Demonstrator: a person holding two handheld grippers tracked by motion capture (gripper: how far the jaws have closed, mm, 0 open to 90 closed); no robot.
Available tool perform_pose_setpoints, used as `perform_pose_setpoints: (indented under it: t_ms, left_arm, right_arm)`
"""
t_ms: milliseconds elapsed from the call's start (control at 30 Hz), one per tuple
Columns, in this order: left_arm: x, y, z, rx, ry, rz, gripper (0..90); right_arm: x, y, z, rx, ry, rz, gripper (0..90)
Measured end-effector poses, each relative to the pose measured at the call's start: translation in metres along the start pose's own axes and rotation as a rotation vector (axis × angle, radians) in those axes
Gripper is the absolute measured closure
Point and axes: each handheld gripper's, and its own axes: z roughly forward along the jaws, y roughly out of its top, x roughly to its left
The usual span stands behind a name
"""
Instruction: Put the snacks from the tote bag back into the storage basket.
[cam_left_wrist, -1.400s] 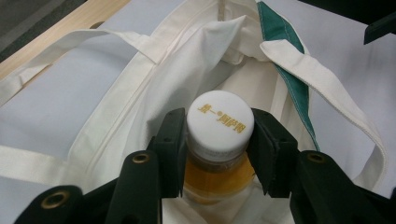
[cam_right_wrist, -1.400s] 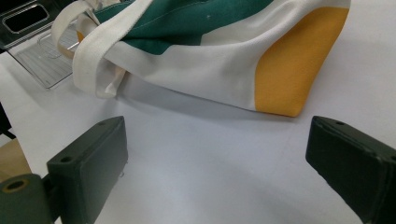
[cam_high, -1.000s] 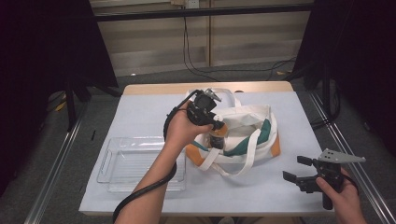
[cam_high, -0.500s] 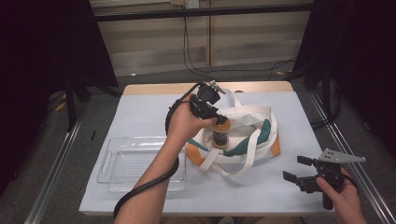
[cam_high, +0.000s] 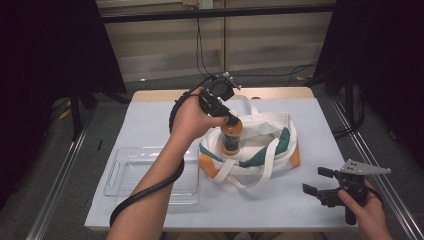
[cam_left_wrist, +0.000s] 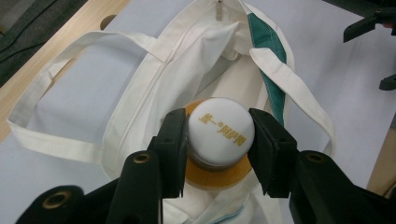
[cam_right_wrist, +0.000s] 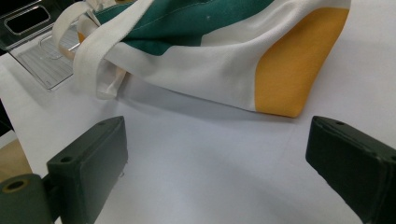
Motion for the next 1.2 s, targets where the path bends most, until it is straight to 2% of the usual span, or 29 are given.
perform_pose_setpoints:
  t_ms: [33,267,400,467,533,567,600,633,733,800,833,900,933,967,1067,1133,1167,1200]
  left_arm:
    - [0.0,0.001,-0.003,0.005,0.002,-0.016,59.2]
    - [0.003,0.006,-0.018,0.047,-0.001,0.017,59.2]
    - [0.003,0.008,-0.023,0.07,0.013,0.001,59.2]
    - [0.003,0.01,-0.027,0.08,0.017,0.009,59.2]
    - [0.005,0.011,-0.03,0.085,0.011,0.002,59.2]
    - [0.006,0.011,-0.032,0.091,0.004,0.014,59.2]
    - [0.006,0.011,-0.033,0.094,0.011,0.001,59.2]
    - [0.007,0.012,-0.034,0.104,-0.001,0.0,59.2]
    - [0.009,0.012,-0.038,0.108,-0.003,0.002,59.2]
    - [0.01,0.012,-0.042,0.095,-0.006,-0.012,59.2]
    - [0.011,0.013,-0.045,0.099,-0.008,0.002,59.3]
    - [0.012,0.013,-0.05,0.096,-0.013,0.002,59.2]
    - [0.011,0.013,-0.053,0.085,-0.008,-0.013,59.2]
    - [0.012,0.013,-0.055,0.091,-0.012,0.002,59.3]
    - [0.012,0.014,-0.06,0.086,-0.02,-0.019,59.2]
    - [0.013,0.014,-0.064,0.083,-0.026,-0.005,59.2]
    - [0.012,0.014,-0.066,0.085,-0.025,-0.026,59.2]
    - [0.013,0.014,-0.067,0.09,-0.027,-0.009,59.2]
  right_arm:
    - [0.001,0.0,0.0,-0.001,-0.003,0.001,5.5]
    - [0.0,0.0,0.0,0.0,-0.001,-0.001,5.5]
    - [0.0,0.0,0.0,0.0,-0.001,-0.002,5.5]
    - [0.0,0.001,0.001,-0.003,-0.001,-0.002,5.5]
    - [0.0,0.001,0.0,-0.002,0.002,-0.002,5.5]
    - [0.0,0.001,0.0,-0.002,0.002,-0.001,5.5]
    - [0.0,0.0,0.0,-0.005,0.001,-0.003,5.5]
    - [0.0,0.0,0.0,-0.003,0.002,-0.002,5.5]
    - [0.0,0.0,0.001,-0.002,0.003,-0.001,5.5]
    - [0.0,0.0,0.001,-0.002,-0.001,0.0,5.5]
    - [0.0,0.001,0.001,-0.001,0.002,-0.001,5.5]
    - [0.0,0.0,0.001,-0.003,0.001,-0.003,5.5]
    - [0.0,0.0,0.001,0.0,0.001,-0.002,5.5]
    - [0.0,0.0,0.001,0.002,0.002,0.0,5.5]
    - [0.001,0.0,0.001,0.001,0.002,0.0,5.5]
    - [0.001,0.0,0.002,0.002,0.005,-0.001,5.5]
    - [0.001,0.0,0.002,0.003,0.005,0.0,5.5]
    - [0.001,0.0,0.002,0.006,0.005,-0.003,5.5]
